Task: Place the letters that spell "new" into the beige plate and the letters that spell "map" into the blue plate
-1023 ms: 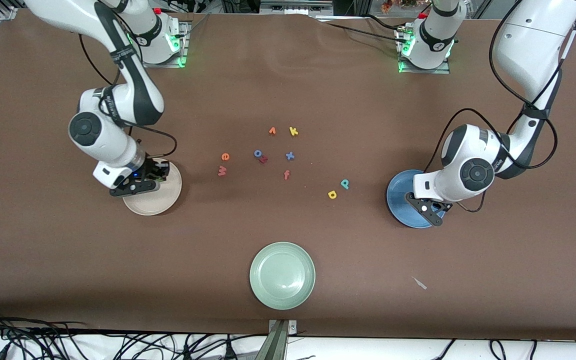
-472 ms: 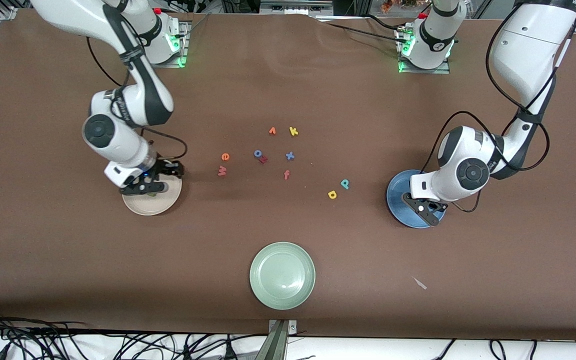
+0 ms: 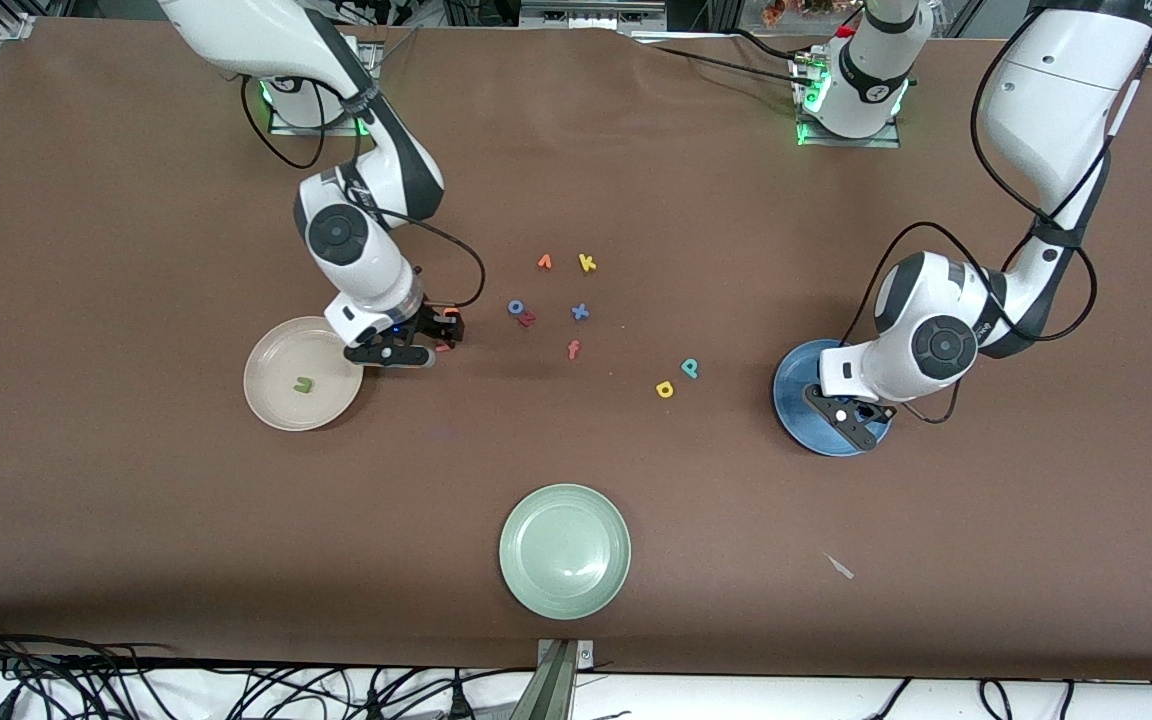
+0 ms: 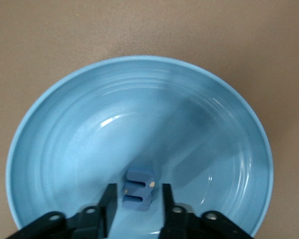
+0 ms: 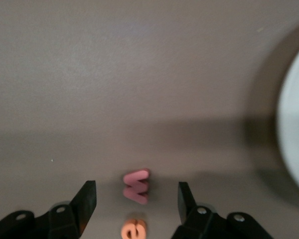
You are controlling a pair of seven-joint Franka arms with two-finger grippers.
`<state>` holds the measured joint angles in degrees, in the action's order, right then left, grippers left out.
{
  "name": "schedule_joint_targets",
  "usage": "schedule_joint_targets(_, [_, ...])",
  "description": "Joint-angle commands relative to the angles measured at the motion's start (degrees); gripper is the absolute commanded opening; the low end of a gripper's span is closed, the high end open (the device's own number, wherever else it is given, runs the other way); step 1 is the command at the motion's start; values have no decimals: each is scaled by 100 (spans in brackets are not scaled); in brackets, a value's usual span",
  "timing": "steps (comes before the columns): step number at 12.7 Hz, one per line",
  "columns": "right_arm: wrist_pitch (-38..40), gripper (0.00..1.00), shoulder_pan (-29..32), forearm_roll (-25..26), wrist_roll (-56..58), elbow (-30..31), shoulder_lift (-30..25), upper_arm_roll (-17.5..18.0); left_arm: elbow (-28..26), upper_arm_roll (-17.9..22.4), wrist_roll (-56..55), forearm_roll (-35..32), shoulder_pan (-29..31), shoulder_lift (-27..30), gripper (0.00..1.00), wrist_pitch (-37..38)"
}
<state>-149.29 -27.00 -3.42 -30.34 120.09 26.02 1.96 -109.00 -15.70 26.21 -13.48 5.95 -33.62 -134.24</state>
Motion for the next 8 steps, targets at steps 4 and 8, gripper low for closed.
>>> schedule_joint_targets(4, [-302,69,-16,43,-121,-83,325,-21,203,-309,-762,179,29,268,100,213])
schedule_joint_targets(8, [-302,40,-16,43,-121,-30,351,50,221,-907,-3132,258,-84,216,100,275])
